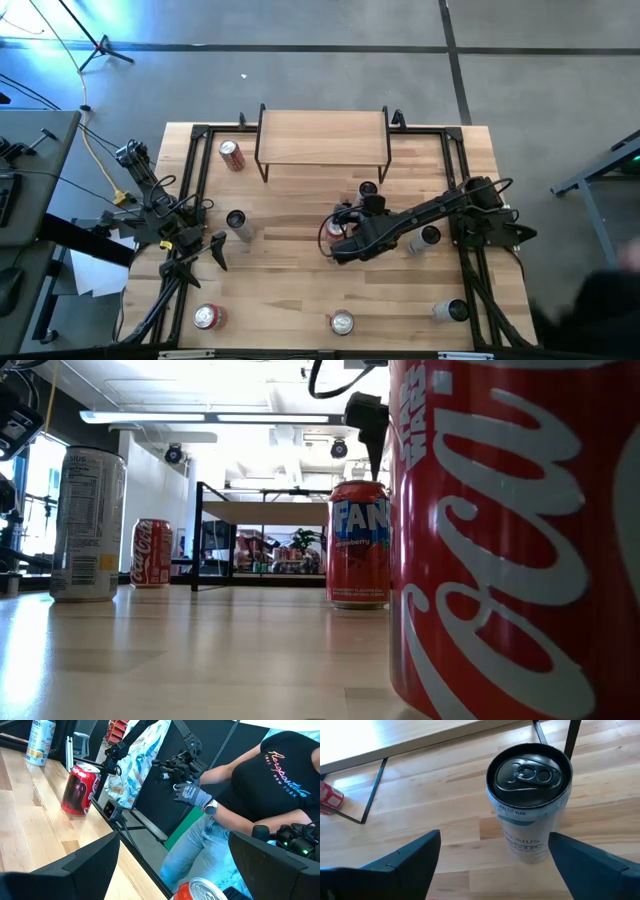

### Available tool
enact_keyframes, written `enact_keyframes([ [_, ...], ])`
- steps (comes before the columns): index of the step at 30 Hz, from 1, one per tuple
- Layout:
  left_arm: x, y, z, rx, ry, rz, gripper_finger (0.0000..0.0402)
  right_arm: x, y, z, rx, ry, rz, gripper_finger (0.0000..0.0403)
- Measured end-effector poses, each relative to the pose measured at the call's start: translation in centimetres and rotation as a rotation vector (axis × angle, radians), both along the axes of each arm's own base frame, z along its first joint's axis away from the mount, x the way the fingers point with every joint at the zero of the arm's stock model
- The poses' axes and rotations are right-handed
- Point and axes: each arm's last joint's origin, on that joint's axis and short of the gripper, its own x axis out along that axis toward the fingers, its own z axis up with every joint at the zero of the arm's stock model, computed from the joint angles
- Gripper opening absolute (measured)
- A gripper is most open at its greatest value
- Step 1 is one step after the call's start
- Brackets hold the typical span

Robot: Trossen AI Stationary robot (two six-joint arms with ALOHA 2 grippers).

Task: Place canned beverage on shelf
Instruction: Put the top white blue soda can on the shelf

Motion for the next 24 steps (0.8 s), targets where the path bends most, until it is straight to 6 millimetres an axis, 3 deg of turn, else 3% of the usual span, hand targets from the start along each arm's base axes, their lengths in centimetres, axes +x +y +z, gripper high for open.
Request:
enact_keyframes([
  [9, 0.0, 0.0, 0.0, 0.000, 0.000, 0.000, 0.0360, 0.1, -0.5, 0.0, 0.000, 0.004, -0.014, 0.0370],
  [24, 0.0, 0.0, 0.0, 0.000, 0.000, 0.000, 0.0360, 0.7, -0.5, -1.7, -0.051, 0.007, -0.044, 0.0375],
])
